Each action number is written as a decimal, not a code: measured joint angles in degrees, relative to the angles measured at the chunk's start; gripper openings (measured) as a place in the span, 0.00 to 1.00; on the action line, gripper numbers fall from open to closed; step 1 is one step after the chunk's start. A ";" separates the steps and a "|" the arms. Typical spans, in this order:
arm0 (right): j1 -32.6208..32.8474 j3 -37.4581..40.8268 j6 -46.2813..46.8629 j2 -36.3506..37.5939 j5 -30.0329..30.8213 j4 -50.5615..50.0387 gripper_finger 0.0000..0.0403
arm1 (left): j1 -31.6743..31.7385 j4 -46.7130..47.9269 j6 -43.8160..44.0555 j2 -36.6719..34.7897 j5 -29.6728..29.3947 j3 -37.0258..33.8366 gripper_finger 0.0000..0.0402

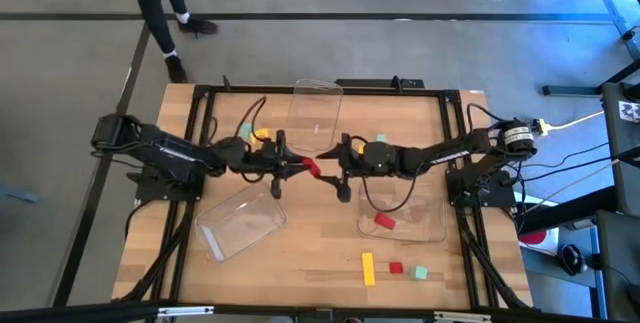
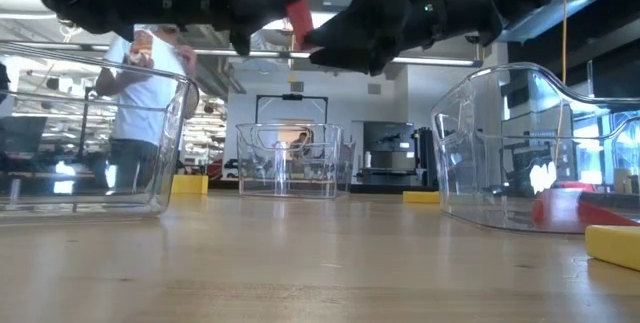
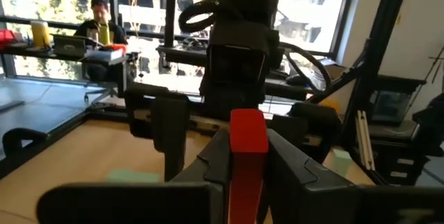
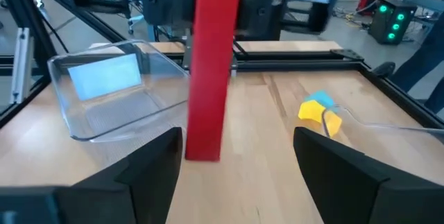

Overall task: Sort & place blocks by color
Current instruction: Put the top red block into the bottom right transparent bin

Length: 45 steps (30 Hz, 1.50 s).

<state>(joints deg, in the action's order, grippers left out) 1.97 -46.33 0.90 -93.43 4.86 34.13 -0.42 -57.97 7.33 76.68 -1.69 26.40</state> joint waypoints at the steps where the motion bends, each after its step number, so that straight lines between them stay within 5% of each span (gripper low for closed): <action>1: 0.05 0.00 -0.26 0.00 0.00 0.32 0.69 | -0.09 0.61 -0.02 0.37 0.00 0.51 0.12; 12: 0.12 0.00 -1.24 0.02 0.02 1.30 0.64 | -0.03 6.57 -2.85 1.75 -3.95 3.51 0.12; 16: 0.12 0.00 0.14 0.04 0.02 1.63 0.47 | -0.05 6.56 -3.25 1.71 -4.63 3.51 0.12; 21: 0.08 0.00 0.37 0.09 -0.36 1.51 0.13 | -0.07 6.68 -4.14 1.88 -4.26 3.49 0.13; 33: 0.01 0.02 -0.33 2.05 0.52 -3.18 0.15 | -0.73 9.94 -6.40 -0.64 -5.06 3.47 0.28; 45: -0.08 8.37 -1.41 12.33 6.77 -5.35 0.15 | -0.62 26.47 -9.13 -19.17 -9.38 -1.78 0.30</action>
<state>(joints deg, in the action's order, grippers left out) 1.89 -37.96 -0.51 -81.10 11.63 28.78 -1.04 -31.50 -1.80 57.51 -11.07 24.62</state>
